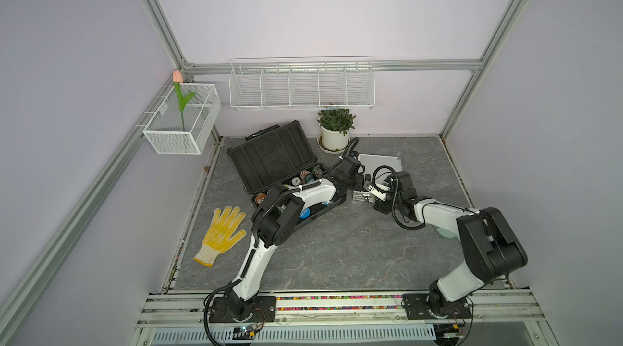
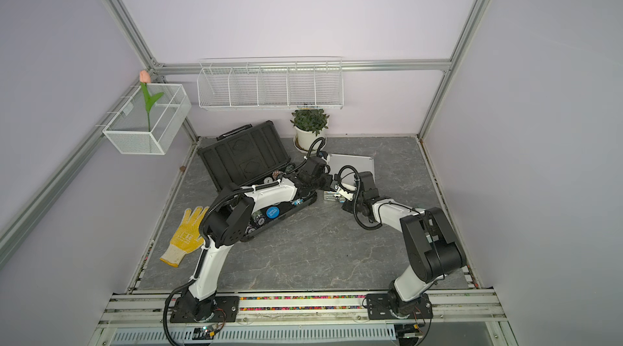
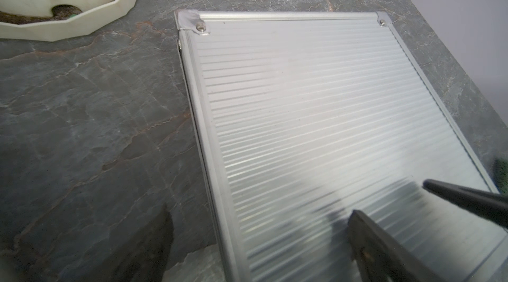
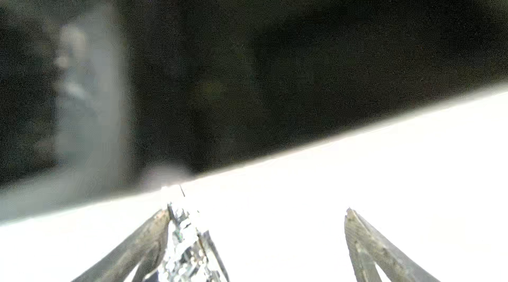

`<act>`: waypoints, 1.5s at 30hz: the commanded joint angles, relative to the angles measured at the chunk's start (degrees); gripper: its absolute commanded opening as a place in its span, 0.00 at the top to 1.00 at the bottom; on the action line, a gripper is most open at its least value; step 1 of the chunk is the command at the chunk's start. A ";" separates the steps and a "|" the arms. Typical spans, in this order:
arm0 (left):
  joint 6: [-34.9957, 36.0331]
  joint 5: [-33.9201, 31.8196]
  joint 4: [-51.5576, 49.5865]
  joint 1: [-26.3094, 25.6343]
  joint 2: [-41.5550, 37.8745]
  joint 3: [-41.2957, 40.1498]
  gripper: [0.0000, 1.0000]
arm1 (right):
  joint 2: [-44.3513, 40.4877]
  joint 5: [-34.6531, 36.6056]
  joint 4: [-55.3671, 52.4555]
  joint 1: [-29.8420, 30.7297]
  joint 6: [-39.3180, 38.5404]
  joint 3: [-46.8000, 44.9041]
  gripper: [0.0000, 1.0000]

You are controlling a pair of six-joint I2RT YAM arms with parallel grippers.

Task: Close the poker set cases
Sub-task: Fasten the fastener on the poker set case.

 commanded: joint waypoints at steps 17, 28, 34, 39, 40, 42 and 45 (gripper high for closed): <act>1.06 -1.00 -7.76 -0.03 1.40 -2.90 0.01 | 1.90 3.42 -2.11 -1.44 -0.36 2.57 0.17; 1.15 -1.37 -7.85 0.10 1.55 -3.30 0.00 | 4.35 0.17 -10.44 -1.92 -2.60 6.13 0.34; 1.16 -1.38 -7.85 0.07 1.63 -3.30 0.00 | 4.94 -3.17 -15.71 -3.05 -4.01 10.05 0.41; 1.14 -1.38 -7.85 0.10 1.66 -3.21 0.01 | 5.37 -4.80 -18.32 -3.97 -4.61 11.97 0.46; 1.16 -1.34 -7.85 0.18 1.66 -3.21 0.00 | 5.57 -5.05 -18.95 -4.07 -4.71 12.32 0.47; 1.16 -1.35 -7.85 0.21 1.60 -3.21 0.00 | 5.94 -5.43 -20.09 -4.36 -5.05 13.06 0.49; 1.16 -1.36 -7.85 0.22 1.68 -3.38 0.01 | 6.55 -6.20 -21.69 -4.68 -5.52 14.07 0.52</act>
